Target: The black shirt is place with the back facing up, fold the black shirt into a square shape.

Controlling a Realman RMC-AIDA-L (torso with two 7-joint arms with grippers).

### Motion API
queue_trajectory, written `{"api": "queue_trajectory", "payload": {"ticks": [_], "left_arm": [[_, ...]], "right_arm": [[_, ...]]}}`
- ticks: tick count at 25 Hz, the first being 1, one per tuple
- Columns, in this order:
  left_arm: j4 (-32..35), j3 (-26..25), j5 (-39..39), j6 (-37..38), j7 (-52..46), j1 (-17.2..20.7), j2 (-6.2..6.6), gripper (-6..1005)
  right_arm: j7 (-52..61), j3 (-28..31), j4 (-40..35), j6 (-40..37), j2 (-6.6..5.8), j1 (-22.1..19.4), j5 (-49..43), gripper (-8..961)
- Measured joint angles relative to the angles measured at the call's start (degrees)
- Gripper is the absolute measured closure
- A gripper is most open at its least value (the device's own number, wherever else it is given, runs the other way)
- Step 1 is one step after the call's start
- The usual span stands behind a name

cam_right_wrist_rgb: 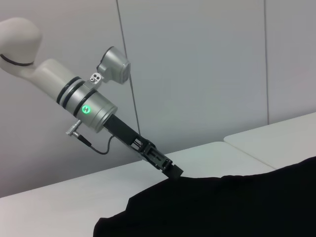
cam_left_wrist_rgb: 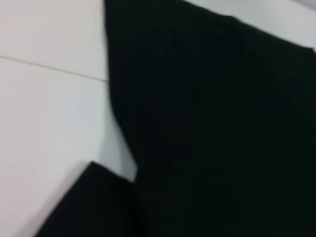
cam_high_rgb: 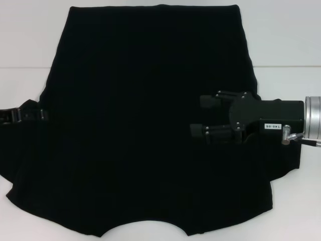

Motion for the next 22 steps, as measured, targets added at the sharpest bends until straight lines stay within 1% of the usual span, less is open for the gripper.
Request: {"api": "queue_trajectory", "payload": {"ticks": [5, 10, 22], "left_arm": [[1.1, 0.0, 5.0, -1.5, -4.2, -0.2, 0.39, 89], [1.3, 0.0, 9.6, -3.9, -8.2, -0.3, 0.40, 91], [-0.2, 0.3, 13.1, -7.8, -11.9, 0.1, 0.00, 96]], "right_arm": [[0.2, 0.0, 0.0, 0.0, 0.01, -0.1, 0.1, 41], [0.3, 0.0, 0.5, 0.0, 0.01, -0.2, 0.2, 41], [0.2, 0.0, 0.6, 0.0, 0.01, -0.5, 0.3, 42]]}}
